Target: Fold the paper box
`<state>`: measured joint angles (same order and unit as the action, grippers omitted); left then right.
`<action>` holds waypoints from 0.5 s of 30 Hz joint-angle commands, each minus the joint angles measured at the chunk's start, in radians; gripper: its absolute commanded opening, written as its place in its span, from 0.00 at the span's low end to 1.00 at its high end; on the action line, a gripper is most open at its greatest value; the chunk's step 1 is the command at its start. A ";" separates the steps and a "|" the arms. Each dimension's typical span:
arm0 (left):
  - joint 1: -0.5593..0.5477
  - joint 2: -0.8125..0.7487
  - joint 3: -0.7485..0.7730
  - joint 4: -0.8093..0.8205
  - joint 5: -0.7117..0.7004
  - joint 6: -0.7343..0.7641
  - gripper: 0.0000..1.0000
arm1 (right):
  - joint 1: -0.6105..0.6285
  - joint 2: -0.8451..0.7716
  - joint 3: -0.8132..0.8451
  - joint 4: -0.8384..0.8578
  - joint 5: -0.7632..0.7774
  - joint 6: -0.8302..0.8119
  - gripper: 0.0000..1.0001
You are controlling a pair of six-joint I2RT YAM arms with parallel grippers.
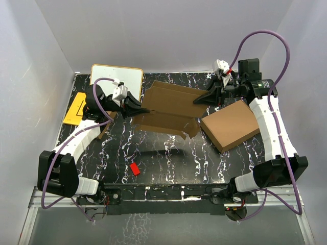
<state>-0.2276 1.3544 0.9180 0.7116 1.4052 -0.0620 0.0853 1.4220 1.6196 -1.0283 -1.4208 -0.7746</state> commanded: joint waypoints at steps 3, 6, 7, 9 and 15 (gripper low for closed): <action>-0.007 0.002 0.017 0.067 0.009 -0.050 0.00 | 0.011 -0.044 -0.031 0.121 -0.056 0.061 0.08; -0.007 -0.003 0.007 0.060 -0.012 -0.058 0.00 | 0.008 -0.052 -0.063 0.184 -0.024 0.115 0.08; -0.005 -0.007 0.003 0.054 -0.034 -0.062 0.00 | 0.005 -0.055 -0.079 0.215 -0.009 0.145 0.08; 0.015 -0.037 -0.008 -0.003 -0.149 -0.097 0.23 | -0.003 -0.064 -0.109 0.279 0.032 0.210 0.08; 0.236 -0.264 -0.084 -0.300 -0.536 -0.307 0.62 | -0.047 -0.074 -0.154 0.350 0.095 0.290 0.08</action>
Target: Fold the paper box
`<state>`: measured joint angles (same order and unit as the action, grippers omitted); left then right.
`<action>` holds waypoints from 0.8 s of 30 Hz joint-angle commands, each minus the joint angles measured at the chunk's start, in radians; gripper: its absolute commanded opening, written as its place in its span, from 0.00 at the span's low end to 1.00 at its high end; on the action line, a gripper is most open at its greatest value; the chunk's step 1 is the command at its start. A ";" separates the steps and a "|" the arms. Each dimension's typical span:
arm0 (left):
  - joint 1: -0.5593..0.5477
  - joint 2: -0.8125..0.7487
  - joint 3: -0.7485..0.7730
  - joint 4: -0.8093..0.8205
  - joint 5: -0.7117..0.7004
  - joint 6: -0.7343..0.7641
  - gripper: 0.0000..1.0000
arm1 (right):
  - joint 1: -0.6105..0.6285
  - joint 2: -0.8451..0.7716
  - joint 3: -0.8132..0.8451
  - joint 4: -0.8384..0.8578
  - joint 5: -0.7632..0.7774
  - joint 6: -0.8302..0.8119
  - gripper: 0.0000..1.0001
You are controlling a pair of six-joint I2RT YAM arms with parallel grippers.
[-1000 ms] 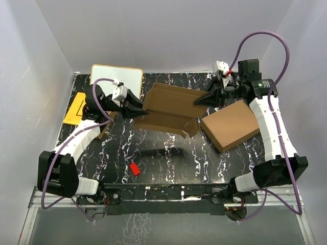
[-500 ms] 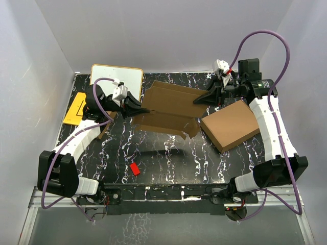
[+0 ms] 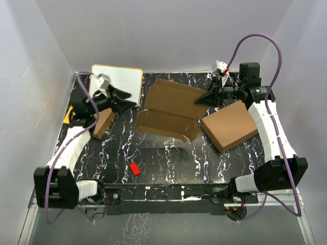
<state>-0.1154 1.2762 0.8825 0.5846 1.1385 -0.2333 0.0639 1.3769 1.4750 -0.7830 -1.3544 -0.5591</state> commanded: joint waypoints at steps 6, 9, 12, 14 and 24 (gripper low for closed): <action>0.256 -0.367 -0.256 -0.224 -0.467 -0.305 0.84 | -0.026 -0.001 0.074 0.160 0.065 0.222 0.08; 0.312 -0.349 -0.359 -0.047 -0.392 -0.486 0.84 | -0.027 0.014 0.140 0.224 0.077 0.358 0.08; 0.328 -0.292 -0.440 0.212 -0.355 -0.671 0.82 | -0.027 0.033 0.229 0.295 0.073 0.511 0.08; 0.329 -0.263 -0.451 0.314 -0.354 -0.737 0.81 | -0.028 0.048 0.290 0.347 0.069 0.613 0.08; 0.329 -0.087 -0.419 0.818 -0.429 -1.224 0.80 | -0.110 0.132 0.331 1.205 -0.060 1.529 0.08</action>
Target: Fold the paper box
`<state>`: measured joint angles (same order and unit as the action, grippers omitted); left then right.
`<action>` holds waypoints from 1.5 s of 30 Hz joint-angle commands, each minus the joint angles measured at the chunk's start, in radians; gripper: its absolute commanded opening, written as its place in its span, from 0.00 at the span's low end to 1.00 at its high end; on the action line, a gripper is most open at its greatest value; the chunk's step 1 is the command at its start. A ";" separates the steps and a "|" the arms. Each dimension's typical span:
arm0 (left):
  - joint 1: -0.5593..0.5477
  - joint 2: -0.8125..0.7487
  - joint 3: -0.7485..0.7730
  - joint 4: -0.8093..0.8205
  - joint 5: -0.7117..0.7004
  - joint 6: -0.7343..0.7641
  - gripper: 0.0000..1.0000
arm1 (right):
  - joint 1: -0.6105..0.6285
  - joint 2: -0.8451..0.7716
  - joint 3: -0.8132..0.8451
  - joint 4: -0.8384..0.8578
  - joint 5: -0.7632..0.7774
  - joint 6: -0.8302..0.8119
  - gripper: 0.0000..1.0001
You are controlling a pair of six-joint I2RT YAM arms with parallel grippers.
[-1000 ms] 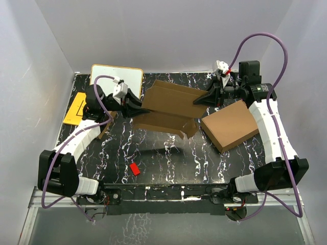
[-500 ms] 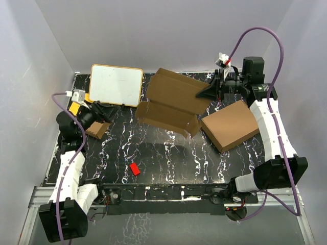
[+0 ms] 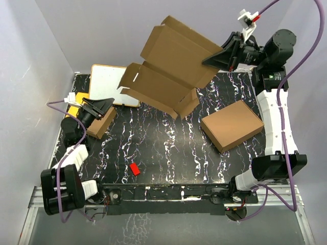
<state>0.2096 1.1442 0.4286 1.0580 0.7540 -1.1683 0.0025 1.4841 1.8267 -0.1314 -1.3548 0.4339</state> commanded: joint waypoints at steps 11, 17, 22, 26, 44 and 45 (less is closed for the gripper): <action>-0.096 0.108 0.097 0.533 -0.168 -0.468 0.81 | -0.098 0.018 -0.049 0.776 -0.052 0.745 0.08; -0.206 0.097 0.107 0.442 -0.249 -0.368 0.80 | -0.102 0.009 -0.068 0.836 -0.054 0.798 0.08; -0.255 0.160 0.128 0.531 -0.278 -0.394 0.69 | -0.102 0.002 -0.076 0.844 -0.057 0.804 0.08; -0.275 0.192 0.134 0.632 -0.275 -0.436 0.65 | -0.104 0.001 -0.076 0.844 -0.058 0.804 0.08; -0.340 0.229 0.119 0.746 -0.264 -0.477 0.63 | -0.114 0.008 -0.085 0.858 -0.055 0.815 0.08; -0.339 0.229 0.117 0.746 -0.265 -0.478 0.63 | -0.114 0.008 -0.086 0.858 -0.055 0.815 0.08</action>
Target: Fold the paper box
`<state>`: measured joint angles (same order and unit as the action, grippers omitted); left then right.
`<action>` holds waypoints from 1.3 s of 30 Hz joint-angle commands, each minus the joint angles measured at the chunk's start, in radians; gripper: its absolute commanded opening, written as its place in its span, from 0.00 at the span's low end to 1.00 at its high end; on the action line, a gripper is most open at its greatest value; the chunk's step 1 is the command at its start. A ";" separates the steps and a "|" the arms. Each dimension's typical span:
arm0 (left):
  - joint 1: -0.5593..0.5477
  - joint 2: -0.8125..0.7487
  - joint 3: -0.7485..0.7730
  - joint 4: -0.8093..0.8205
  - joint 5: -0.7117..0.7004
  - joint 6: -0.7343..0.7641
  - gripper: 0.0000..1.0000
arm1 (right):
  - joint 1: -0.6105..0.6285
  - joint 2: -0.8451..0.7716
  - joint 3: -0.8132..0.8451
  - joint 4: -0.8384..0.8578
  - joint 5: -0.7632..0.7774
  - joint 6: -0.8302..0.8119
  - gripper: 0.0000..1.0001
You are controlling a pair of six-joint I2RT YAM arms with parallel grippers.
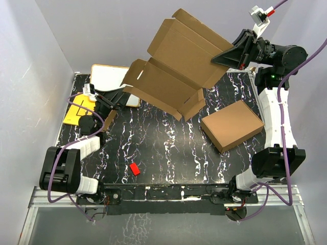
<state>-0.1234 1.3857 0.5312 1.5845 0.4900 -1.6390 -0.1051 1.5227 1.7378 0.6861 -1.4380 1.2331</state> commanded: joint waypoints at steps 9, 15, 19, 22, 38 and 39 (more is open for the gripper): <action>-0.014 -0.040 0.022 0.220 -0.005 -0.029 0.63 | -0.008 -0.036 -0.006 0.043 0.031 0.014 0.08; -0.016 -0.063 0.017 0.220 -0.018 -0.061 0.64 | -0.011 -0.033 -0.007 0.042 0.030 0.012 0.08; -0.016 -0.083 0.005 0.220 -0.024 -0.072 0.65 | -0.012 -0.030 -0.007 0.043 0.032 0.011 0.08; -0.017 -0.088 0.003 0.220 -0.022 -0.074 0.65 | -0.012 -0.029 -0.009 0.042 0.032 0.011 0.08; -0.083 -0.037 0.013 0.220 0.006 -0.043 0.60 | -0.016 -0.030 -0.012 0.043 0.037 0.009 0.08; -0.088 -0.034 0.014 0.220 0.005 -0.038 0.59 | -0.016 -0.030 -0.013 0.044 0.036 0.011 0.08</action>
<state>-0.1936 1.3491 0.5304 1.5871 0.4873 -1.7012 -0.1135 1.5227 1.7203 0.6865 -1.4387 1.2331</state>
